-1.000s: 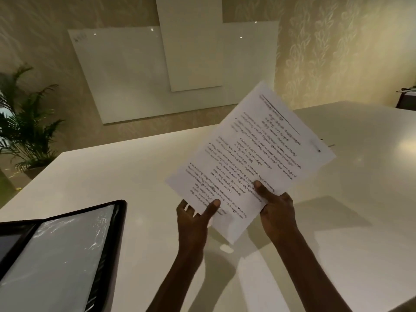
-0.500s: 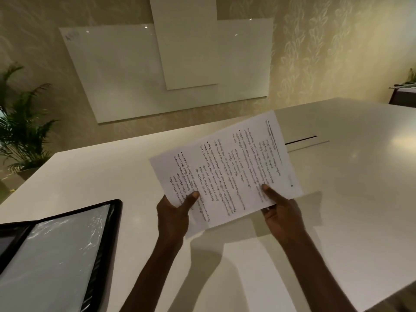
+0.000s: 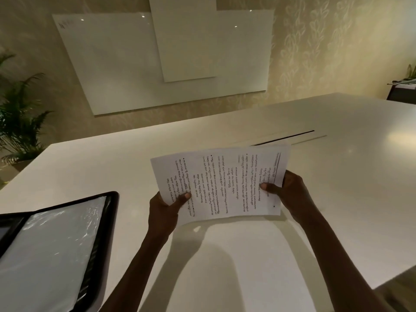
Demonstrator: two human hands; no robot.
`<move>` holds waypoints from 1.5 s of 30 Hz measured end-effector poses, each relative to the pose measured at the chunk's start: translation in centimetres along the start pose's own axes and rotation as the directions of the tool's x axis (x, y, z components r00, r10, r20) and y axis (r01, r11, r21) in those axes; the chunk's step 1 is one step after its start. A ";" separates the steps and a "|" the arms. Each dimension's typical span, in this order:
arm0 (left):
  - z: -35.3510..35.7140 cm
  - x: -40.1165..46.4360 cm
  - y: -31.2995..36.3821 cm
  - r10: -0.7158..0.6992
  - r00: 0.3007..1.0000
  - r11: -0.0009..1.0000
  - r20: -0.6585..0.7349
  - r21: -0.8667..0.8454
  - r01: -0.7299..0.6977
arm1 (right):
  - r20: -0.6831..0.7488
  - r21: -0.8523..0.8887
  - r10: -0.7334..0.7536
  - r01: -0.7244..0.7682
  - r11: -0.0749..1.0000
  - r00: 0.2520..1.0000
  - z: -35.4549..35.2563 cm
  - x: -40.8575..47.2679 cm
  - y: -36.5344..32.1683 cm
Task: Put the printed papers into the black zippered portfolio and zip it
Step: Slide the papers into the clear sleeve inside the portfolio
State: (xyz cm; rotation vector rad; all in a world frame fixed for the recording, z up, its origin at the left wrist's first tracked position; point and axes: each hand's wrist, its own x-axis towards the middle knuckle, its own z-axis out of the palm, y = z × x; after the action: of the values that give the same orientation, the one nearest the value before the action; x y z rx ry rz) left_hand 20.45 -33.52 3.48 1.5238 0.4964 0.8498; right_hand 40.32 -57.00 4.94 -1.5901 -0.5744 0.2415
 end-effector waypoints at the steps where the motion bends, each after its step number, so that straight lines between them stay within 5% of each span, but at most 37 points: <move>1: -0.1 -0.1 -0.3 -0.015 1.000 1.000 0.001 0.002 0.015 | -0.007 -0.020 0.008 -0.009 1.000 1.000 0.0 0.0 0.5; 11: -1.0 0.7 -0.3 -0.094 0.994 0.996 0.048 0.010 0.093 | 0.042 0.009 0.035 -0.035 0.999 0.999 0.2 0.7 1.9; 19: 0.2 1.3 0.2 -0.061 0.998 0.998 -0.015 0.000 0.061 | -0.061 0.089 0.001 0.005 0.996 0.998 1.9 1.5 1.0; 30: -1.3 2.3 -0.6 -0.082 0.997 0.996 -0.002 0.026 0.082 | 0.094 0.075 0.053 -0.060 0.995 0.994 1.4 2.0 2.8; 45: -1.7 3.4 -2.0 -0.084 0.996 0.995 0.024 0.047 0.083 | 0.045 0.071 0.062 -0.065 0.995 0.997 3.4 2.9 3.2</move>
State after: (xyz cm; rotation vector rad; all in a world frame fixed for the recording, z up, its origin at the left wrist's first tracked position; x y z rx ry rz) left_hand 21.68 -29.57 2.28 1.5437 0.5602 0.7573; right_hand 41.80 -52.60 1.99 -1.5371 -0.5423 0.3410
